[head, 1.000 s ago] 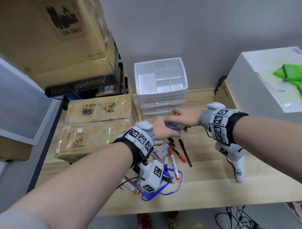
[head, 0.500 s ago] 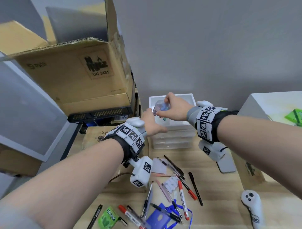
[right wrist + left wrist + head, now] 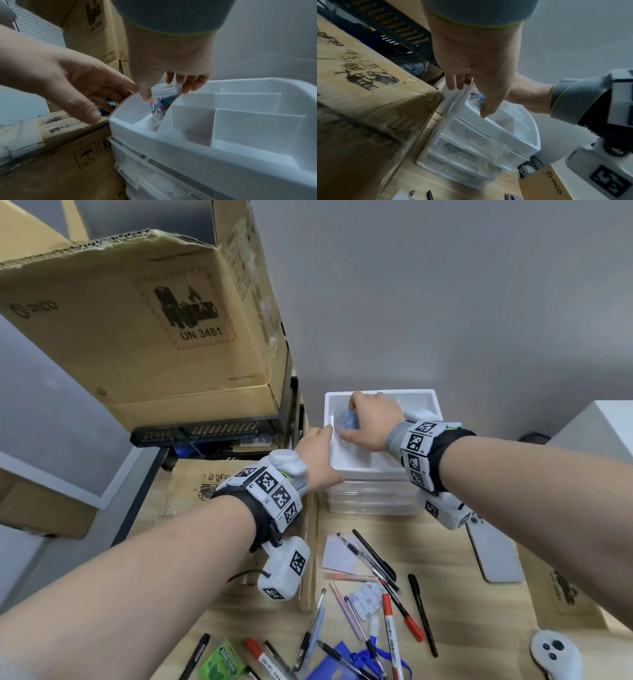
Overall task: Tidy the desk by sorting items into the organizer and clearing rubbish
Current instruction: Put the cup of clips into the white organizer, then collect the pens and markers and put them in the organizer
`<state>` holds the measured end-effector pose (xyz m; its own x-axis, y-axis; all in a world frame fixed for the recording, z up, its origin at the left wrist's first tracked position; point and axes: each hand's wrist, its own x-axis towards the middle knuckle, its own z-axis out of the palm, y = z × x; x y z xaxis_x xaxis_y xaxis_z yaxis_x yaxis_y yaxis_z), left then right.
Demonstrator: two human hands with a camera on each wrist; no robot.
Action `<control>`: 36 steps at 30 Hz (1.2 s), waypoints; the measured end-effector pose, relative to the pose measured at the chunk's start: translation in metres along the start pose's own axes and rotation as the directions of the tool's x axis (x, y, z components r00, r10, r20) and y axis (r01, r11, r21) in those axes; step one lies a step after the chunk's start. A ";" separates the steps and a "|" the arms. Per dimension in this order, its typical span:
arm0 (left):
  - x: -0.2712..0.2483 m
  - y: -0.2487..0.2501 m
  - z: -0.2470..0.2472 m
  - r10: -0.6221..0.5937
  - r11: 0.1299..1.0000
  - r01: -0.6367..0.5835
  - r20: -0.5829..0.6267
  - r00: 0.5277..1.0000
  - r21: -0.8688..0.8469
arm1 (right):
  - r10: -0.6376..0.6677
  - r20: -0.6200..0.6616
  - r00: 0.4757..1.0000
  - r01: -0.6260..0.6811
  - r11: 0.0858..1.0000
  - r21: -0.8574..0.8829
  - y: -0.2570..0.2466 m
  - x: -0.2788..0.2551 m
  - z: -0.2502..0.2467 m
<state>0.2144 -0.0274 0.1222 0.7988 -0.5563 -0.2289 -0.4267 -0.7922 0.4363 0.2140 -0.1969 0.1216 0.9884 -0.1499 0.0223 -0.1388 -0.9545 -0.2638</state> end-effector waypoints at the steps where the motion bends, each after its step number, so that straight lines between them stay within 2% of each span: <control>1: 0.004 0.000 0.000 -0.011 0.999 0.011 -0.001 1.000 0.041 | -0.006 -0.008 1.000 0.006 1.000 -0.029 0.002 0.003 0.004; 6: 0.012 -0.001 -0.005 0.043 0.969 -0.034 -0.030 0.999 0.244 | -0.001 -0.106 0.994 -0.004 0.999 -0.041 0.005 0.007 0.010; 10: 0.011 0.004 -0.003 0.059 0.947 -0.043 -0.039 0.998 0.320 | -0.002 -0.091 0.996 0.000 1.000 -0.029 0.007 -0.001 0.009; 13: 0.009 0.012 -0.002 0.027 0.943 -0.006 -0.060 0.998 0.331 | -0.025 -0.158 0.987 0.033 0.998 0.045 0.010 -0.017 0.002; 16: 0.001 0.027 0.006 -0.014 0.922 0.047 -0.089 0.996 0.385 | -0.105 -0.226 0.968 0.143 0.977 0.157 0.015 -0.044 -0.005; 18: -0.006 0.037 0.015 -0.059 0.910 0.111 -0.141 0.988 0.400 | -0.149 -0.223 0.963 0.193 0.962 0.191 0.021 -0.064 -0.009; 20: -0.013 0.045 0.025 -0.057 0.921 0.122 -0.183 0.981 0.371 | -0.135 -0.194 0.972 0.178 0.959 0.221 0.030 -0.085 -0.012; 24: -0.030 0.057 0.045 0.110 0.952 -0.040 -0.219 0.970 0.303 | -0.066 -0.144 0.987 0.097 0.971 0.217 0.046 -0.125 -0.009; 27: -0.049 0.066 0.074 0.163 0.963 -0.128 -0.137 0.977 0.239 | -0.007 -0.062 0.998 0.021 0.973 0.231 0.059 -0.162 0.010; 29: -0.062 0.064 0.098 0.187 0.974 -0.175 -0.071 0.980 0.146 | 0.032 0.056 0.998 -0.044 0.975 0.218 0.067 -0.186 0.033; 33: -0.091 0.045 0.140 0.290 0.954 -0.288 -0.016 0.957 0.083 | 0.144 0.281 0.949 -0.198 0.964 0.177 0.081 -0.221 0.082; 36: -0.107 0.028 0.171 0.168 0.964 -0.203 0.195 0.966 0.173 | 0.241 0.426 0.872 -0.314 0.943 0.111 0.087 -0.244 0.123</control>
<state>0.0442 -0.0328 0.0099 0.6174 -0.7196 -0.3178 -0.6465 -0.6943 0.3162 -0.0314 -0.2116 -0.0251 0.8544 -0.2507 -0.4551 -0.4350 -0.8242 -0.3625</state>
